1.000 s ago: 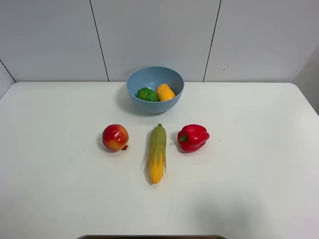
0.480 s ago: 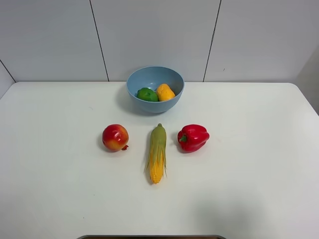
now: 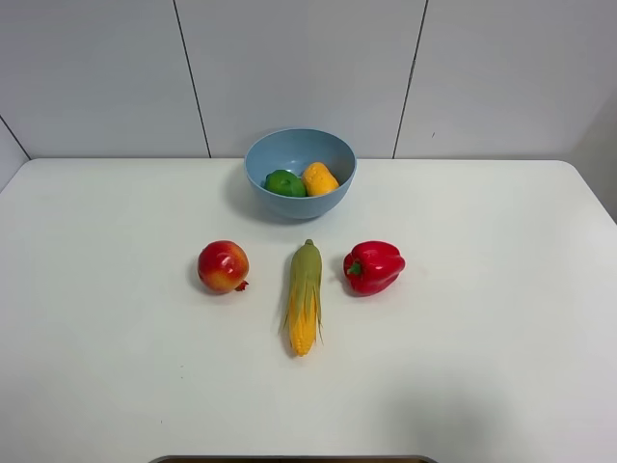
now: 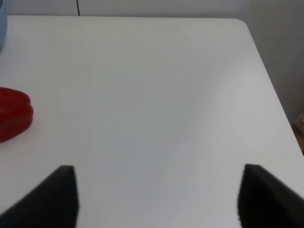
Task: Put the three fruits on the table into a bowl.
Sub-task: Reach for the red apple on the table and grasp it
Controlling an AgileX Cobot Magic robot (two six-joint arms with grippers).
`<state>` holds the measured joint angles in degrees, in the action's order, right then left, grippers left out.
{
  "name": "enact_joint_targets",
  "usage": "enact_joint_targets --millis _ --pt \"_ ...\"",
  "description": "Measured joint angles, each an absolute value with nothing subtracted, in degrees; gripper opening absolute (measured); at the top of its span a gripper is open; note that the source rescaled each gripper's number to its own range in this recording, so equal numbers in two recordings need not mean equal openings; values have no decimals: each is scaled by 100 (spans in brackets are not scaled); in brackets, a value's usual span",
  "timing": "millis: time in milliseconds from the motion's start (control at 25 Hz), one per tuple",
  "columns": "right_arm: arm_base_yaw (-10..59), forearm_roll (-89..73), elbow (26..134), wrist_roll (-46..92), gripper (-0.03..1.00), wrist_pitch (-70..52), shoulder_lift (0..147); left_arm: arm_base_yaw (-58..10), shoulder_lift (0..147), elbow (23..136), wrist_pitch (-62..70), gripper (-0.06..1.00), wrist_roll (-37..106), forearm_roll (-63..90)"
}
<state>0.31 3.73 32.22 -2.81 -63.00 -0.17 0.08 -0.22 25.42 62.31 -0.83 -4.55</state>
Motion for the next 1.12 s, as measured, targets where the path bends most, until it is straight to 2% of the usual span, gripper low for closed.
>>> enact_joint_targets --millis 160,240,320,560,1120 --pt "31 392 3222 -317 25 -6300 -17 8 -22 2542 6231 0 -83 -455" --pt "31 412 3222 -317 11 -6300 -17 8 -22 2542 6231 0 -83 -455" --pt "31 412 3222 -317 4 -6300 -17 8 -22 2542 6231 0 -83 -455" --pt "31 412 3222 -317 0 -6300 -17 8 -22 2542 6231 0 -83 -455" --pt "31 413 3222 -317 0 -6300 -17 8 -22 2542 6231 0 -83 -455"
